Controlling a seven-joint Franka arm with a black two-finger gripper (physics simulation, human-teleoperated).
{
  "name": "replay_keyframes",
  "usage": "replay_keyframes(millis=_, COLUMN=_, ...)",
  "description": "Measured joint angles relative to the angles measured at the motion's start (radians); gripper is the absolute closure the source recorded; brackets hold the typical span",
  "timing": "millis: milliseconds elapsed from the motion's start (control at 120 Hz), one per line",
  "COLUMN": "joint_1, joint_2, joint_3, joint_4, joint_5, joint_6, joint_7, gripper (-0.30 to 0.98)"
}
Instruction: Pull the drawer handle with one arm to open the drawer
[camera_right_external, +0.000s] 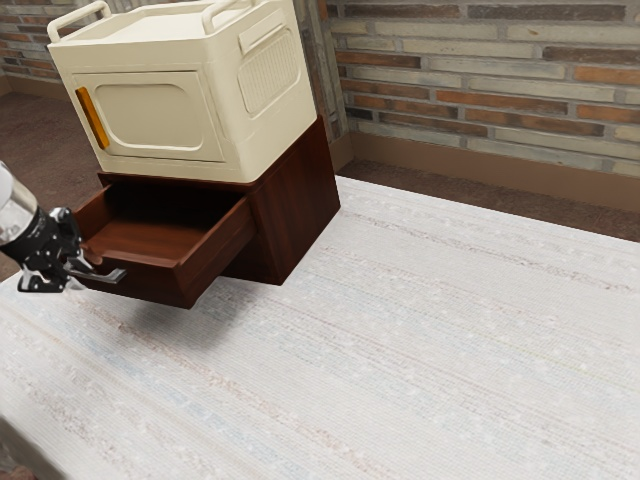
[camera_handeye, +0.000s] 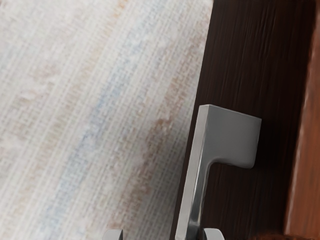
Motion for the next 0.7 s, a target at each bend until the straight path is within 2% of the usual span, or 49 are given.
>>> replay_keyframes(millis=258, joint_1=-0.020, joint_2=-0.031, joint_3=-0.007, joint_4=0.062, joint_5=0.034, joint_6=-0.008, joint_7=0.000, gripper=0.55)
replay_keyframes(millis=325, joint_1=-0.130, joint_2=-0.013, joint_3=-0.020, joint_4=0.332, joint_5=0.034, joint_6=-0.148, joint_7=-0.002, gripper=0.40)
replay_keyframes(millis=383, joint_1=-0.203, joint_2=0.023, joint_3=-0.080, joint_4=0.588, joint_5=0.021, joint_6=-0.336, joint_7=-0.010, gripper=0.31)
replay_keyframes(millis=425, joint_1=-0.238, joint_2=0.036, joint_3=-0.139, joint_4=0.666, joint_5=0.013, joint_6=-0.459, joint_7=-0.018, gripper=0.25)
replay_keyframes(millis=475, joint_1=-0.274, joint_2=0.048, joint_3=-0.194, joint_4=0.672, joint_5=0.008, joint_6=-0.570, joint_7=-0.027, gripper=0.20)
replay_keyframes(millis=517, joint_1=-0.288, joint_2=0.052, joint_3=-0.204, joint_4=0.629, joint_5=0.000, joint_6=-0.627, joint_7=-0.034, gripper=0.16)
replay_keyframes(millis=700, joint_1=-0.295, joint_2=0.095, joint_3=-0.206, joint_4=0.546, joint_5=-0.015, joint_6=-0.734, joint_7=-0.059, gripper=0.07)
